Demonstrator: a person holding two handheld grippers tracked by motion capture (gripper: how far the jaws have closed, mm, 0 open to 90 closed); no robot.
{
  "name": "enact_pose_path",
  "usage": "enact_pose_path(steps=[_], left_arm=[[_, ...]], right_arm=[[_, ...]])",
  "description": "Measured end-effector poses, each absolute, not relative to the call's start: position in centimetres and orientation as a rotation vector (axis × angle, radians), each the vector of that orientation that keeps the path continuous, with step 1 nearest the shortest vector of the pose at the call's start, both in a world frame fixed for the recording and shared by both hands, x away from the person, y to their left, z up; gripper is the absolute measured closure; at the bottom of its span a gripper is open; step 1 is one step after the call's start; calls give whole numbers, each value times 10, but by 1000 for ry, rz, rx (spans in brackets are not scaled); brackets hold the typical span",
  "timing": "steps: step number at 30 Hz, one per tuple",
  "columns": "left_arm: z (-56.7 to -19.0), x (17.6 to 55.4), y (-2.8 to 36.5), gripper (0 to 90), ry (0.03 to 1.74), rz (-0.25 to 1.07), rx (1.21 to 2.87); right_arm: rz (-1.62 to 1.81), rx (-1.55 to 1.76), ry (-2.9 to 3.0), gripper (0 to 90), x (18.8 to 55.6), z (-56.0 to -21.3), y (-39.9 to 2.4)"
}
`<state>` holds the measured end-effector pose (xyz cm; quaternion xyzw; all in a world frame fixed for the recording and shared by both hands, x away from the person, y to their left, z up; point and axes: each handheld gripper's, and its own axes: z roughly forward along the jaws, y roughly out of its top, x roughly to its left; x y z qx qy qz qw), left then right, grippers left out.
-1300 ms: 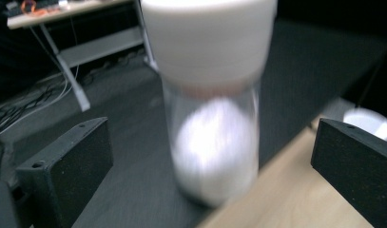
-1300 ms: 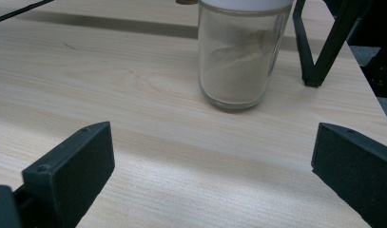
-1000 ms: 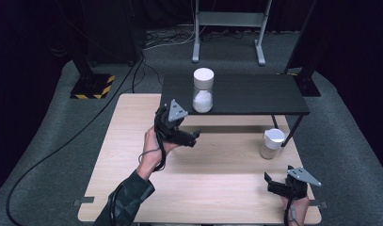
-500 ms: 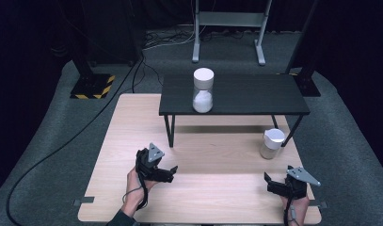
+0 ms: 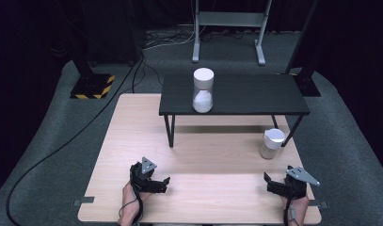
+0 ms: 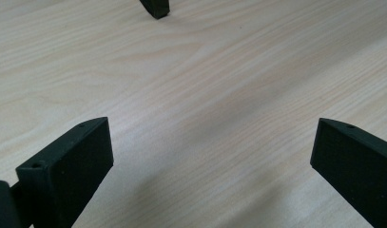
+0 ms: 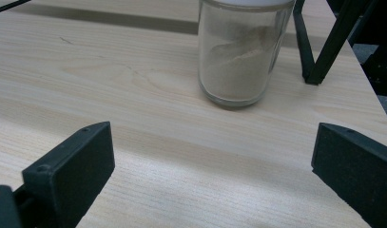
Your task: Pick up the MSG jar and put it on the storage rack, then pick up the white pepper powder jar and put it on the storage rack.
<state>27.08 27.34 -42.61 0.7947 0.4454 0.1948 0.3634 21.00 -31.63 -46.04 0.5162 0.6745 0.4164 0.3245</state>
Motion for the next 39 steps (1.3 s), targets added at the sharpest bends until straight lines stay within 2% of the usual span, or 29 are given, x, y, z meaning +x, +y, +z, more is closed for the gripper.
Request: enact_pose_path(steps=[13,18,39], left_arm=[[-441,266,285,3,1185,505,1999],[-437,274,276,2,1191,507,2076],[-437,275,276,2,1185,504,2077]], right_arm=[[1087,1353,1781,0,212,-459,-316],[1083,1357,1779,0,212,-459,-316],[1079,1363,1756,0,210,-460,-314]])
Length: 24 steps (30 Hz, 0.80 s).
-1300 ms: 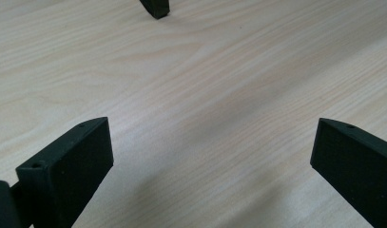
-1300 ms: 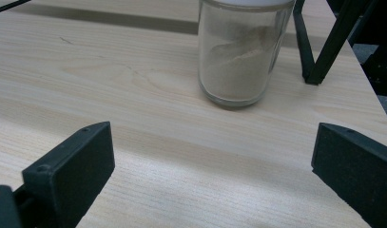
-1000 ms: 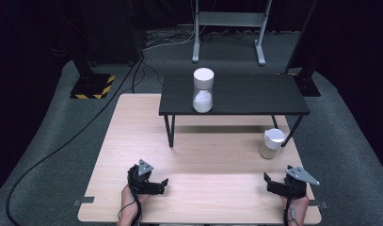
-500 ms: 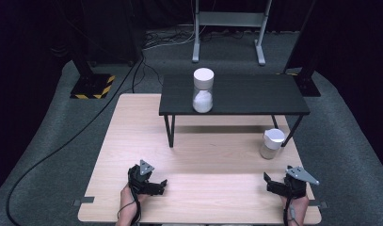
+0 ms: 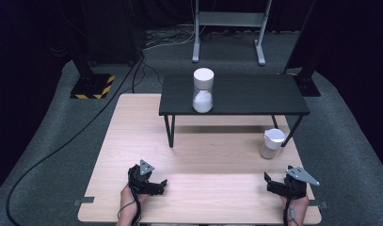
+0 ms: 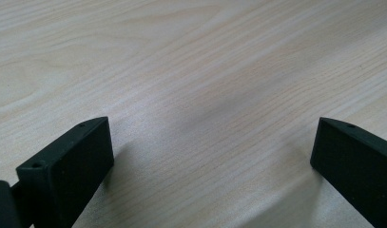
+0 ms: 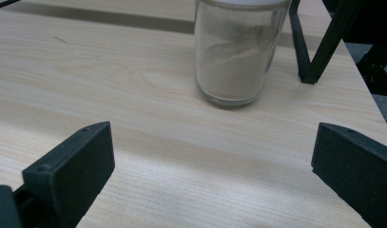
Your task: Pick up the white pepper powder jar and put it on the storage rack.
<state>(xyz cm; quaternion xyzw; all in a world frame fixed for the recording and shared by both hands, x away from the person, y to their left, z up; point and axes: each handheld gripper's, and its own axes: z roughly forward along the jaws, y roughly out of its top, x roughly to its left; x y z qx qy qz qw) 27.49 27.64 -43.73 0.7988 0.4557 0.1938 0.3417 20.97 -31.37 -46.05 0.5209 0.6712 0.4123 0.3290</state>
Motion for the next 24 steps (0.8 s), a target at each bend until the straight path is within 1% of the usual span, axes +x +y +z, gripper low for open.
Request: enact_pose_path(steps=[17,24], left_arm=[[-437,275,276,2,1192,506,2078],[-437,275,275,2,1195,506,2071]], right_arm=[[998,1369,1765,0,212,-456,-302],[984,1389,1780,0,222,-448,-302]])
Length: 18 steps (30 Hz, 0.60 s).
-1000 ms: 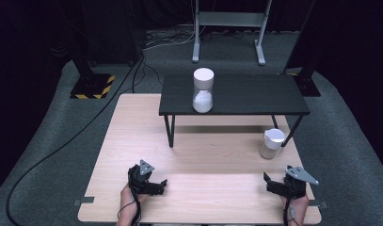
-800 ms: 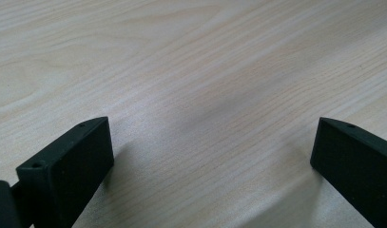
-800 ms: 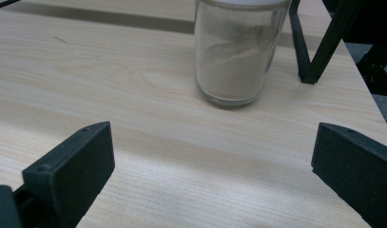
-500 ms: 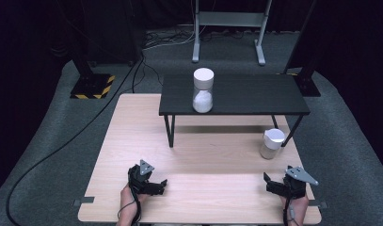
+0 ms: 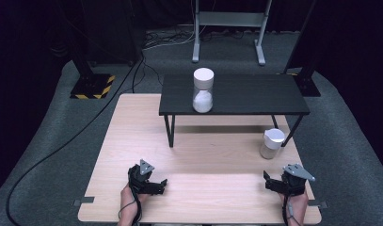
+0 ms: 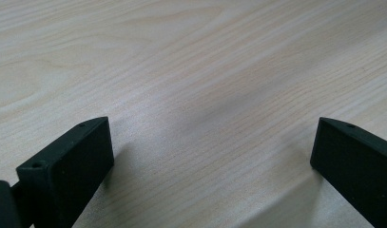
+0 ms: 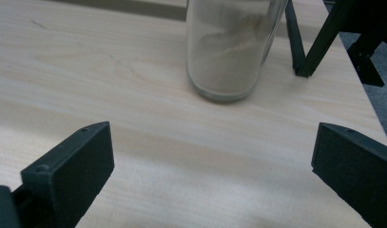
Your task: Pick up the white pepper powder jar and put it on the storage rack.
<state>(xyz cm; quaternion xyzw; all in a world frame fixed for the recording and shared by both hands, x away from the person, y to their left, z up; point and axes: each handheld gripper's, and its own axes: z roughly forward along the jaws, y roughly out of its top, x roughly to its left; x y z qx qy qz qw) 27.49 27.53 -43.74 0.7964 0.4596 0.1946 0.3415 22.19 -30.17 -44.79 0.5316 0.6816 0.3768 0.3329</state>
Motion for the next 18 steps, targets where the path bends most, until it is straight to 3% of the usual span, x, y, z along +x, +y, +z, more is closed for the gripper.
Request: enact_pose_path(steps=[10,18], left_arm=[[-437,275,275,2,1193,506,2076],[-437,275,276,3,1192,505,2077]], right_arm=[[1006,1330,1768,0,256,-427,-298],[1030,1329,1737,0,284,-434,-296]])
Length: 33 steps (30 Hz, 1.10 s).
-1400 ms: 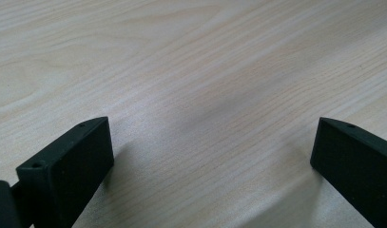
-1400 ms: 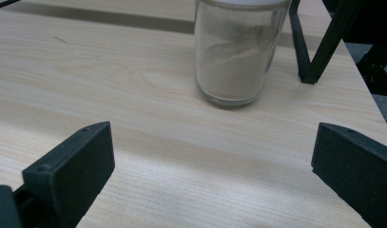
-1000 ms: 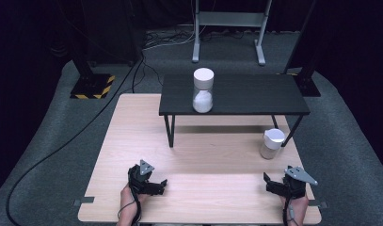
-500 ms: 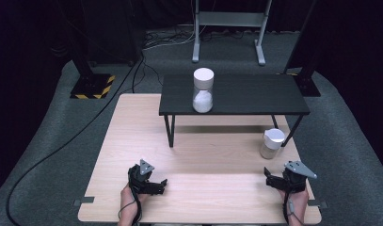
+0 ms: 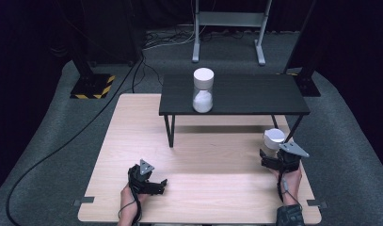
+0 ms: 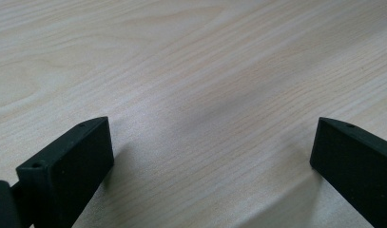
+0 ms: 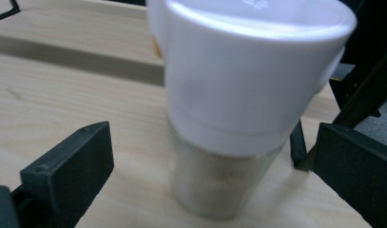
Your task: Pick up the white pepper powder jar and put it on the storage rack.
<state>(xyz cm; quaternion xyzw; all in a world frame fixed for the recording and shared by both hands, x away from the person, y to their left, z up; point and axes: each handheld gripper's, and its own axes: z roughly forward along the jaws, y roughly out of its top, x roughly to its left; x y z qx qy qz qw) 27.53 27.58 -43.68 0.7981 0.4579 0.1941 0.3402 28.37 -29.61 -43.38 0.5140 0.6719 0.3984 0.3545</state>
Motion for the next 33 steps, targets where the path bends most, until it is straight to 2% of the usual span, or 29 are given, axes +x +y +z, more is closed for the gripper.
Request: enact_pose_path(steps=[9,20,27,33], left_arm=[[-437,275,276,3,1192,505,2077],[-437,275,276,3,1192,505,2077],[-437,275,276,3,1194,505,2072],[-437,275,276,5,1192,504,2073]], right_arm=[[1043,1314,1774,0,307,-441,-301],[1001,1324,1732,13,308,-451,-292],[959,1345,1739,209,310,-450,-287],[972,1359,1760,282,312,-450,-291]])
